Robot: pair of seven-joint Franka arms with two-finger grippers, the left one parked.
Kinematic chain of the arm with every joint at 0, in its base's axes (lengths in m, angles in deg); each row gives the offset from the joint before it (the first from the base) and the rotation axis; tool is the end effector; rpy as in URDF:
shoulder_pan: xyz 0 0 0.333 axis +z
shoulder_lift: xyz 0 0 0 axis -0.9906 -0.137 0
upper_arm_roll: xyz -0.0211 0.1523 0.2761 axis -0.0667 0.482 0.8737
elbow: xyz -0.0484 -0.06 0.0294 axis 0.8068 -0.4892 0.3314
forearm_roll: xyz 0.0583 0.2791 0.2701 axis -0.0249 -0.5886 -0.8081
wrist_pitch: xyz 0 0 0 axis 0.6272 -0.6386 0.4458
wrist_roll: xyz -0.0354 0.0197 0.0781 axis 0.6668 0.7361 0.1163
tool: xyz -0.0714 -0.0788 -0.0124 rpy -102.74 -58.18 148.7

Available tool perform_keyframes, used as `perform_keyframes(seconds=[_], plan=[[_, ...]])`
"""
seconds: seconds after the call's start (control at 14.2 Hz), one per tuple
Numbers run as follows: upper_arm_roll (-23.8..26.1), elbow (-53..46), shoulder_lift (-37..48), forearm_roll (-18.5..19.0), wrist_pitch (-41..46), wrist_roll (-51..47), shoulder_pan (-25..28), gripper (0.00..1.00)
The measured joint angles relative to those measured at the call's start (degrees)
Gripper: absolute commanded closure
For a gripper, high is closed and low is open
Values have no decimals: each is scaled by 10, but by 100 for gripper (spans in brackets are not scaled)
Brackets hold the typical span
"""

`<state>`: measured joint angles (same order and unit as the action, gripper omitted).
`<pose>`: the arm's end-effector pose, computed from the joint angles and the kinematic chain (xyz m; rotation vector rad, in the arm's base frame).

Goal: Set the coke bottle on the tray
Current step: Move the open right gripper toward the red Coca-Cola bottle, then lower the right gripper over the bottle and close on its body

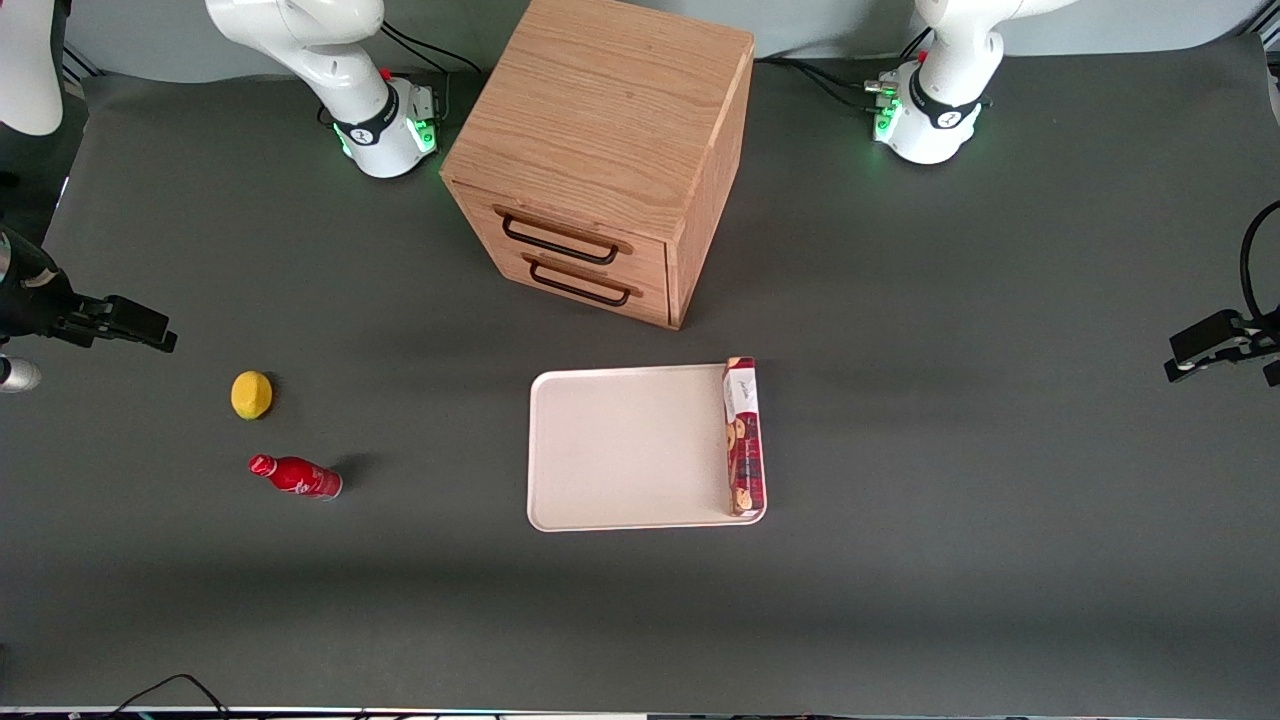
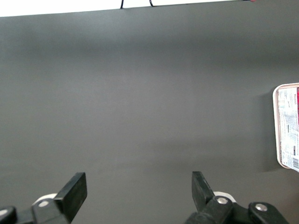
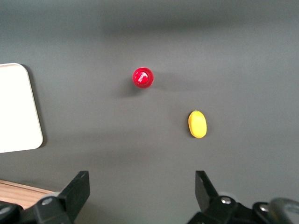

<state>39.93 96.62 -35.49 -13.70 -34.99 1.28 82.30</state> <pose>0.5894 -0.0297 0.5827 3.1091 -0.1625 -0.0554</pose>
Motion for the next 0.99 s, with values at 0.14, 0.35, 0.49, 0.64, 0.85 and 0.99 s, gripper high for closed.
perform_keyframes(seconds=[0.14,0.35,0.49,0.64,0.85,0.99], plan=[[-1,0,-1,0,0,-1,0,0],[-2,0,-4,0,-1,-1,0,0],[-3,8,-28,0,-36,-1,0,0],[-3,38,-67,0,-112,-1,0,0],[-3,78,-122,0,-209,-1,0,0],[-3,88,-148,0,-242,-1,1,0]])
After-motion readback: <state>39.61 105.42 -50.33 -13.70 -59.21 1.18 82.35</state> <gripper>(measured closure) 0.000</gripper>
